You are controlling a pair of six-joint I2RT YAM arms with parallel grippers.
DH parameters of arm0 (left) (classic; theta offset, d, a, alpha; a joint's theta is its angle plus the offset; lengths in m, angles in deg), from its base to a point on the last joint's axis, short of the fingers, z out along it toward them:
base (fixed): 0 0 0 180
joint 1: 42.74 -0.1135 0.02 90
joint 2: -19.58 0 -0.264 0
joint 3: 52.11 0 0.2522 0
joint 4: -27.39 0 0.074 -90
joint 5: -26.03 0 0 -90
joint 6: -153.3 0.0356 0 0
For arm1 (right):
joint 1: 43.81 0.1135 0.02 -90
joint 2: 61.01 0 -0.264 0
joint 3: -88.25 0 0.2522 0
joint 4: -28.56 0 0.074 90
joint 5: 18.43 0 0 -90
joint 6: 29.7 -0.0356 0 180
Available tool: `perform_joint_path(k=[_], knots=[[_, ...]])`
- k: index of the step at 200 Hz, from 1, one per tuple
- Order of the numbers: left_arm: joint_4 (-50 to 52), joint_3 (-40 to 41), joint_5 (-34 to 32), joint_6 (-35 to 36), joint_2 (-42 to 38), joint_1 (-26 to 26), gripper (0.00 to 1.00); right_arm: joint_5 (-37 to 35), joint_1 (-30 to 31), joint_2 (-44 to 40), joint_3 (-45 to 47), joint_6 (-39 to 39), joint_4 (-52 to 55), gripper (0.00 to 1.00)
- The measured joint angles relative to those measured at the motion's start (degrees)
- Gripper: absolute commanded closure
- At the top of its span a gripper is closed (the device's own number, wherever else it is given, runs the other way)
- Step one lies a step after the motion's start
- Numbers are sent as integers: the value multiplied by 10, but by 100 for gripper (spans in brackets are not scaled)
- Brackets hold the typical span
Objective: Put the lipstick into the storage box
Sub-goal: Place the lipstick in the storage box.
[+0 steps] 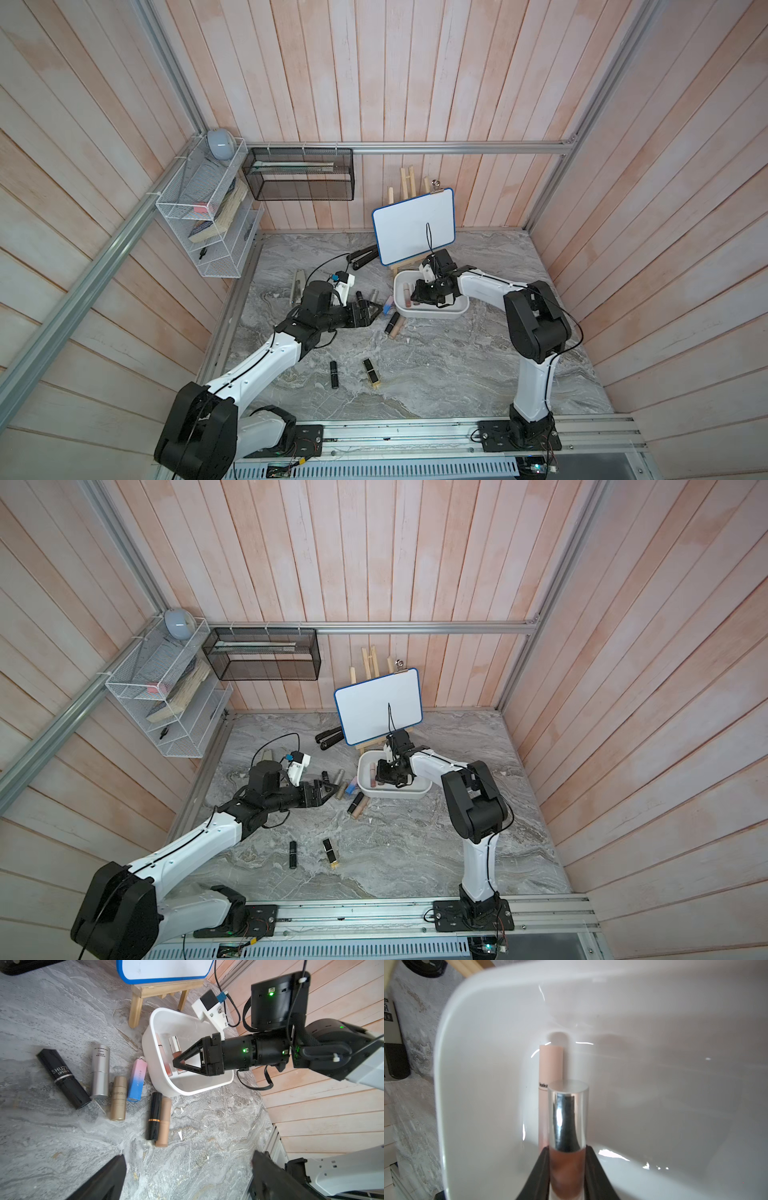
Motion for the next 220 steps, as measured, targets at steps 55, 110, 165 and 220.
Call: perform_joint_path(k=[55,110,165,220], knots=[[-19,7,9,2,0,-8,0,-1,-2,9,-19,0,5,74],[-19,12,10,2,-4,-15,0,-1,-9,26,-27,0,5,68],[-19,12,10,2,-4,-16,0,3,-15,34,-27,0,-1,61],[-19,12,10,2,-4,-16,0,5,-16,31,-25,0,-5,60]])
